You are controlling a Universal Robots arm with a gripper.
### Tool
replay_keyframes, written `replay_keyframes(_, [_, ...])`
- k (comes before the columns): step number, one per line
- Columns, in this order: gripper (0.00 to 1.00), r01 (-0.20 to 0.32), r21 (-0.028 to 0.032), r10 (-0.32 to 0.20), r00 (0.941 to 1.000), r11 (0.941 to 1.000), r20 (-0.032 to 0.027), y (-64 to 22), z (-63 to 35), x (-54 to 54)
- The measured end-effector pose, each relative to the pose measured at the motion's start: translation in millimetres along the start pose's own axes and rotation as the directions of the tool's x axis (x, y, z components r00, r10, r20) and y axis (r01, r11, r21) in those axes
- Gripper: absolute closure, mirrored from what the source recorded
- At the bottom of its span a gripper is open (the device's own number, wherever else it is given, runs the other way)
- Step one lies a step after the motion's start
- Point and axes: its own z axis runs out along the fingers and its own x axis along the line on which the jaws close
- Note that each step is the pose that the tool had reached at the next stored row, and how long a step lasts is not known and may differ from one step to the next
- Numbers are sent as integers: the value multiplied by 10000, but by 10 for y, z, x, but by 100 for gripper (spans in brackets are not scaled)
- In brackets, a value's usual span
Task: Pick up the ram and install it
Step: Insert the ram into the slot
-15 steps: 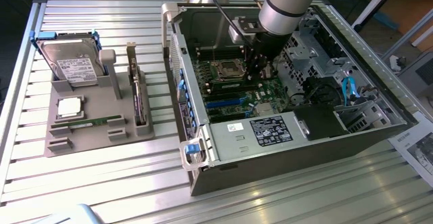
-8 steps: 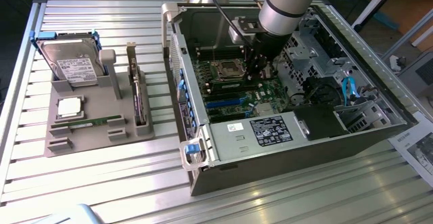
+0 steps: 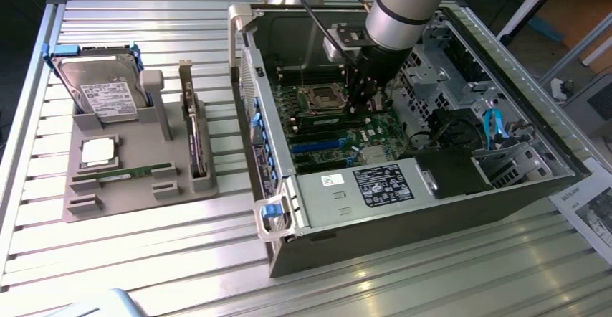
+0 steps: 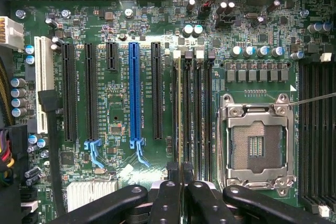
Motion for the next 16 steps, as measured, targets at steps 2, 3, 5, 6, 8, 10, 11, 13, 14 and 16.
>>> replay_keyframes(2, [88, 0, 0, 0, 10000, 10000, 1, 0, 0, 0])
replay_keyframes(3, [88, 1, 0, -1, 10000, 10000, 0, -2, 0, 0])
replay_keyframes(5, [88, 0, 0, 0, 10000, 10000, 0, -4, 0, 0])
replay_keyframes(6, [88, 0, 0, 0, 10000, 10000, 0, -4, 0, 0])
replay_keyframes(8, [88, 0, 1, 0, 10000, 10000, 3, -4, 6, 0])
replay_keyframes(10, [88, 0, 0, 0, 10000, 10000, 0, -4, 12, 0])
replay_keyframes(11, [88, 0, 0, 0, 10000, 10000, 1, -4, 13, 1])
replay_keyframes(13, [88, 0, 0, 0, 10000, 10000, 5, -4, 15, -1])
replay_keyframes(14, [88, 1, 0, -1, 10000, 10000, 4, -4, 14, -8])
replay_keyframes(16, [88, 0, 0, 0, 10000, 10000, 4, -4, 14, -8])
